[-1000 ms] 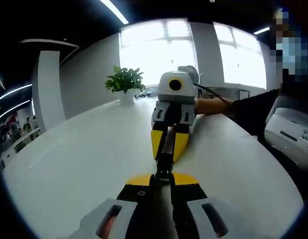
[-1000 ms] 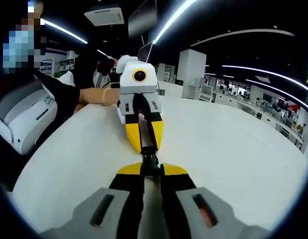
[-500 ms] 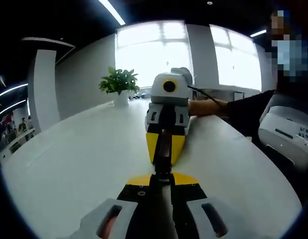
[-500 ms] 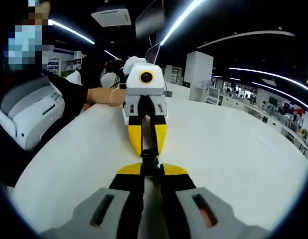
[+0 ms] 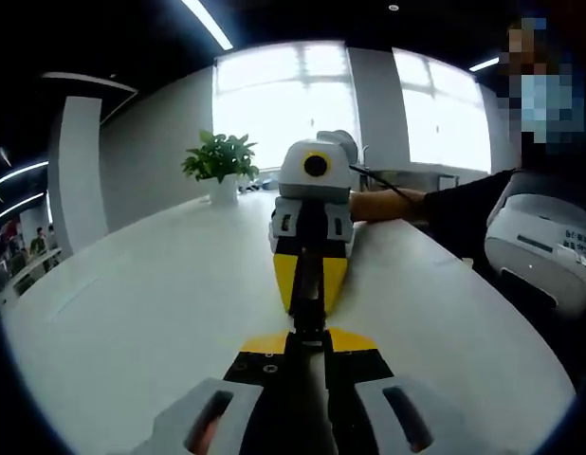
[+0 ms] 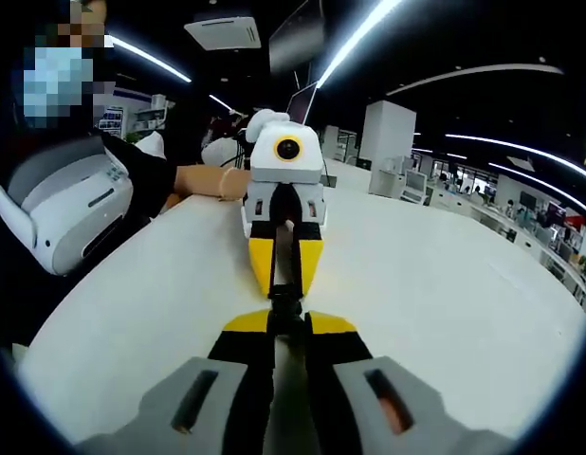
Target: Snap the two parts of the plastic buckle together until the buckle closes and remains connected.
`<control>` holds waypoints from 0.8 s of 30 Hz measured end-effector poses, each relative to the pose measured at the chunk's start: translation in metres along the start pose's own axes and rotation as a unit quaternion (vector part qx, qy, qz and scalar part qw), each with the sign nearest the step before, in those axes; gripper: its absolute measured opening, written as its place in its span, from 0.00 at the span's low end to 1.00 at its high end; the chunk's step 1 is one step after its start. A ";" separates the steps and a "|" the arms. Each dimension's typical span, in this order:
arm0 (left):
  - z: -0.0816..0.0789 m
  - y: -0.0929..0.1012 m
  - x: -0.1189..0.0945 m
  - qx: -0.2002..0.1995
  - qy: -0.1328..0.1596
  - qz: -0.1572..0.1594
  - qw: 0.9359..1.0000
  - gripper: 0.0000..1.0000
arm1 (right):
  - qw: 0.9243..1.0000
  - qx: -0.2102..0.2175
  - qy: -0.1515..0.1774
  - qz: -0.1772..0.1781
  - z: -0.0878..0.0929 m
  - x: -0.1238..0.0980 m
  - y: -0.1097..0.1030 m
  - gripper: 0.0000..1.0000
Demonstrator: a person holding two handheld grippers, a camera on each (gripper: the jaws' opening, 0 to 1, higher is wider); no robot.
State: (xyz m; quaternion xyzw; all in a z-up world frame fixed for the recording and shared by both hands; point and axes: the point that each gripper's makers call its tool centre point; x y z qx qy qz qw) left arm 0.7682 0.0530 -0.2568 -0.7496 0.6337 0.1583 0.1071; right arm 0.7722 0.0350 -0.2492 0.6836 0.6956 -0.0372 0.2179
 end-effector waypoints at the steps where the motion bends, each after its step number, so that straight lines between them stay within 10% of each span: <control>1: 0.000 0.000 0.000 0.000 0.000 0.001 1.000 0.11 | 1.000 0.000 0.002 -0.003 0.000 0.000 -0.001 0.12; 24: 0.001 0.003 0.001 0.015 0.003 0.006 1.000 0.10 | 1.000 0.000 0.010 -0.013 -0.003 0.005 -0.004 0.11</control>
Point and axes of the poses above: the point that each gripper's makers call its tool centre point, and the gripper's own axes: x roughly forward along the fingers, y roughly to its right, z roughly out of its underside, and after that the axes turned 4 degrees about -x, right-handed
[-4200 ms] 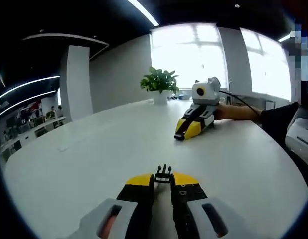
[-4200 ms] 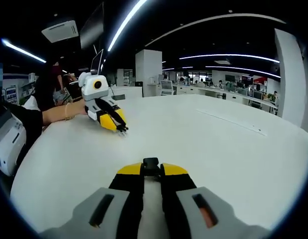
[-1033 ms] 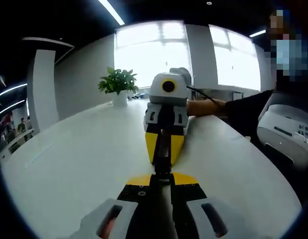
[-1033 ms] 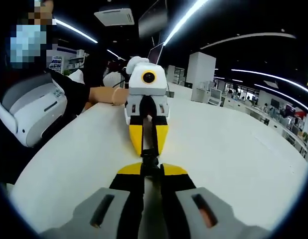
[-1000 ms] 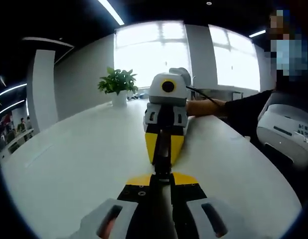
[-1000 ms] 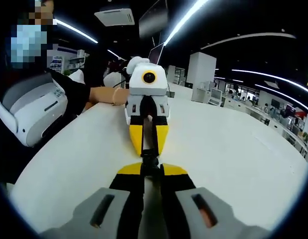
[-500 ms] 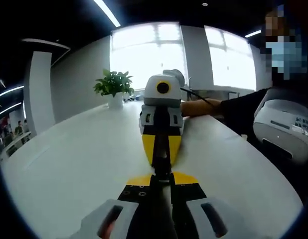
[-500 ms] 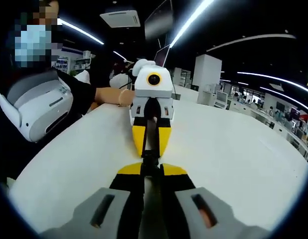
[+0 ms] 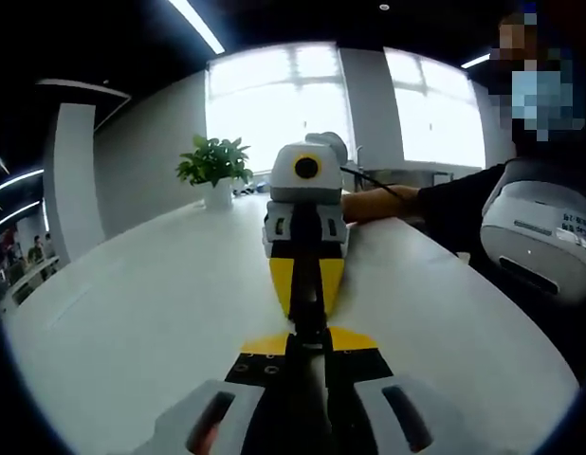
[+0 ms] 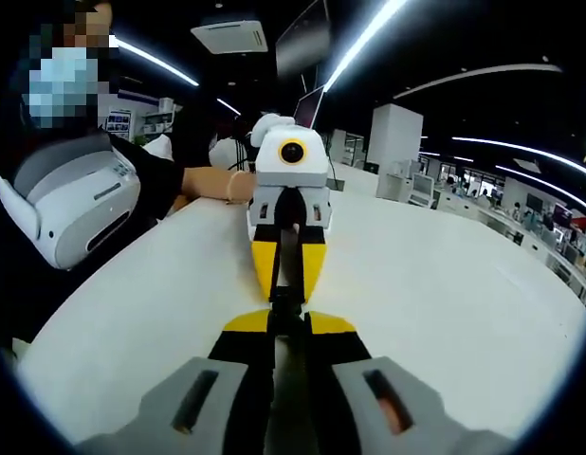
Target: Snap the two parts of the plastic buckle together until the buckle closes and remains connected.
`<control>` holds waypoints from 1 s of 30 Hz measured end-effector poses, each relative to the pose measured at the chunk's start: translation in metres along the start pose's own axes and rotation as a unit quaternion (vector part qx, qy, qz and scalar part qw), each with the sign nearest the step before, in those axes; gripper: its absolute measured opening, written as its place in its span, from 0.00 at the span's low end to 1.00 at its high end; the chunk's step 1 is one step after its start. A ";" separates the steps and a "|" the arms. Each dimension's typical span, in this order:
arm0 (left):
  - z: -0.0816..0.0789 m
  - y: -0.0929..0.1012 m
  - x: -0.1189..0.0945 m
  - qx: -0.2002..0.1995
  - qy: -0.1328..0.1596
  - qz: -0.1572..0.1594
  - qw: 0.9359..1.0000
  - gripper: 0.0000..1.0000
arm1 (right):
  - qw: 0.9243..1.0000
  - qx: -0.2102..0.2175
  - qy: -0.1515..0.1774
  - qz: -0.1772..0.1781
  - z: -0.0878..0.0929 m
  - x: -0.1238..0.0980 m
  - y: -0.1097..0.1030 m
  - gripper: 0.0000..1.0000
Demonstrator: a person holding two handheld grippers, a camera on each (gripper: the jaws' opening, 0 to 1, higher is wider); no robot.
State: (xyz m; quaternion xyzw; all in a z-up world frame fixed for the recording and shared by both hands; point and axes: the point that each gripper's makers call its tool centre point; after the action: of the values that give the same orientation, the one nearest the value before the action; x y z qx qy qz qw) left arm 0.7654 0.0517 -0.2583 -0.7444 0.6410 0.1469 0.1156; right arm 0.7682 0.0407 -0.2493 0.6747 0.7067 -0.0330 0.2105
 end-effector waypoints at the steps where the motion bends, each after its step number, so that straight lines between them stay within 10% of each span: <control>1: 0.000 0.000 0.000 0.001 0.001 0.000 1.000 0.10 | 1.000 0.000 0.001 0.001 0.000 0.001 0.000 0.11; 30: -0.001 0.004 0.001 -0.001 0.004 -0.004 1.000 0.11 | 1.000 0.016 0.001 -0.002 -0.001 0.010 0.002 0.12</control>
State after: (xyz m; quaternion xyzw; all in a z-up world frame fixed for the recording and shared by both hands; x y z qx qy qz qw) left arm 0.7617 0.0498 -0.2572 -0.7480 0.6381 0.1435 0.1130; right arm 0.7697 0.0504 -0.2518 0.6763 0.7079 -0.0437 0.1988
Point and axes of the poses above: the point that each gripper's makers call its tool centre point, and the gripper's own axes: x roughly forward along the fingers, y roughly to its right, z roughly out of its underside, and after that the axes turned 4 degrees about -x, right-handed
